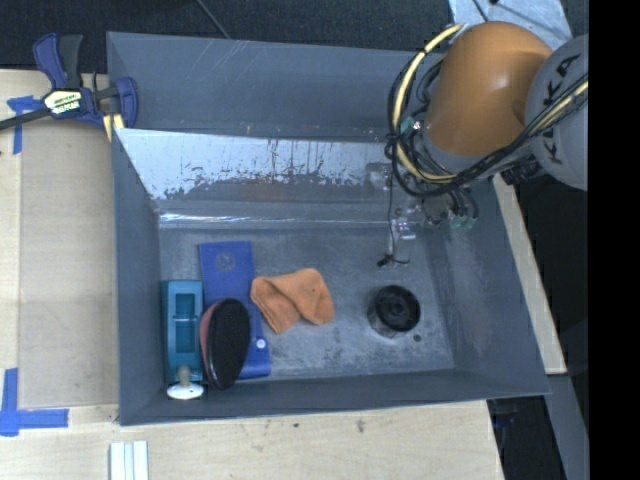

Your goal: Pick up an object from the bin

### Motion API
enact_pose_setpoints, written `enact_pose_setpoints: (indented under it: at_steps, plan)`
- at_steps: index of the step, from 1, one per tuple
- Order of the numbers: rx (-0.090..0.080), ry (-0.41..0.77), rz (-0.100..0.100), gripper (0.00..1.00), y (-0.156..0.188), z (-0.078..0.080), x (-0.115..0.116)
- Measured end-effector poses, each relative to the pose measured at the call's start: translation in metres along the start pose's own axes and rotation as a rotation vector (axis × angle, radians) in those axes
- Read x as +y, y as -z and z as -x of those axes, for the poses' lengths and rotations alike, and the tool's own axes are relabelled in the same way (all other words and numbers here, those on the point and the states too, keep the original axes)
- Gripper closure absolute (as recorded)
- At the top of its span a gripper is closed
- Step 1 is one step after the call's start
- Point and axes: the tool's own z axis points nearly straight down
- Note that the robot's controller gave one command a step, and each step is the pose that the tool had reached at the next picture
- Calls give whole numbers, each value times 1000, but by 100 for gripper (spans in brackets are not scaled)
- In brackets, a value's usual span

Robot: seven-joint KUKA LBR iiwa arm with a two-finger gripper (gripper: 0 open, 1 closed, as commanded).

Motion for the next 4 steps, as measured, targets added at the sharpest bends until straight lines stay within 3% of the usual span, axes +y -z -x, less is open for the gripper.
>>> enact_pose_setpoints:
  at_steps: [1,2,3,4]
  plan:
    - [0,32,2,0,-39,22,17]
    - [2,70,1,0,-72,-12,44]
    - [4,108,2,0,-103,-29,58]
    - [3,47,3,100,-126,-52,105]
